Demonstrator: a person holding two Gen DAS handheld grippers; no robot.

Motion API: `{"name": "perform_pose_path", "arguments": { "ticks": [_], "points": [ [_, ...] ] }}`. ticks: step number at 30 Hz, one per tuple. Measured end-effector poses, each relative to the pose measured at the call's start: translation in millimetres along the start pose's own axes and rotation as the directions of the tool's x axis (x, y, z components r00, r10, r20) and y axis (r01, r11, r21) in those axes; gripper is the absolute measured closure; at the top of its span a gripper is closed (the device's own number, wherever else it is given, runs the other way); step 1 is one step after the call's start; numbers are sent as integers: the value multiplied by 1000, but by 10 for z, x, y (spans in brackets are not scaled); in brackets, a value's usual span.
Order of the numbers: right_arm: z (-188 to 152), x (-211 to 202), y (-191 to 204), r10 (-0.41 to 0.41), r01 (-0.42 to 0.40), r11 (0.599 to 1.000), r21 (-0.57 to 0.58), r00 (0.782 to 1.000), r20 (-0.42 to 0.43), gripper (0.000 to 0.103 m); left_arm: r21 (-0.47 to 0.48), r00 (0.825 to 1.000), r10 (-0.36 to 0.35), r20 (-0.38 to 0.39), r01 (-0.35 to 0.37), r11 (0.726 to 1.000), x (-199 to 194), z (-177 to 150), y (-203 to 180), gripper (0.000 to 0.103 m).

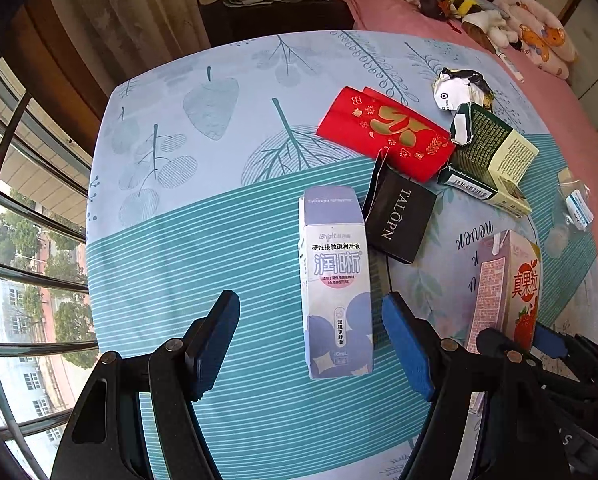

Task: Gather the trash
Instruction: 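Grasp the strawberry milk carton with the right tool while the left tool grasps the white-purple box, then lower both boxes over the bin and open both tools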

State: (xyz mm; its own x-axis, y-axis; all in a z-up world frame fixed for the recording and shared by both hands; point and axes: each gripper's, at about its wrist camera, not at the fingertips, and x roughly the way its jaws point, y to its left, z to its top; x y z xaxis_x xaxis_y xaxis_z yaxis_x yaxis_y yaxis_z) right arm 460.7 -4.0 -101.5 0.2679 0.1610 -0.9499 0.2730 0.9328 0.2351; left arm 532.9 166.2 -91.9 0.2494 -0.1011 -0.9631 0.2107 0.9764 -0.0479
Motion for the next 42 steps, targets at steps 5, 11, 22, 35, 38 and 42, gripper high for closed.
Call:
{"name": "perform_pose_path", "arguments": {
  "ticks": [5, 11, 22, 35, 38, 42],
  "points": [
    [-101, -39, -97, 3, -3, 1000, 16, 1000, 9, 48, 4, 1000, 11, -29, -11, 1000, 202, 38, -52, 28],
    [-193, -94, -214, 19, -19, 999, 37, 1000, 15, 48, -23, 999, 8, -40, -8, 1000, 315, 43, -44, 68],
    [-345, -283, -308, 87, -87, 996, 11, 996, 35, 50, -8, 999, 45, 21, -45, 999, -92, -317, -106, 69],
    [-841, -1040, -620, 231, -217, 958, -187, 971, 56, 50, -140, 993, 65, 102, -51, 989, -1166, -1444, -490, 69],
    [-1040, -1225, -828, 269, -249, 939, -235, 962, 54, 50, -175, 989, 83, 119, -62, 983, -1375, -1803, -743, 69],
    [-1339, -1453, -1150, 308, -285, 915, -285, 950, 41, 50, -205, 984, 118, 137, -88, 975, -1573, -2275, -1145, 69]
  ]
}}
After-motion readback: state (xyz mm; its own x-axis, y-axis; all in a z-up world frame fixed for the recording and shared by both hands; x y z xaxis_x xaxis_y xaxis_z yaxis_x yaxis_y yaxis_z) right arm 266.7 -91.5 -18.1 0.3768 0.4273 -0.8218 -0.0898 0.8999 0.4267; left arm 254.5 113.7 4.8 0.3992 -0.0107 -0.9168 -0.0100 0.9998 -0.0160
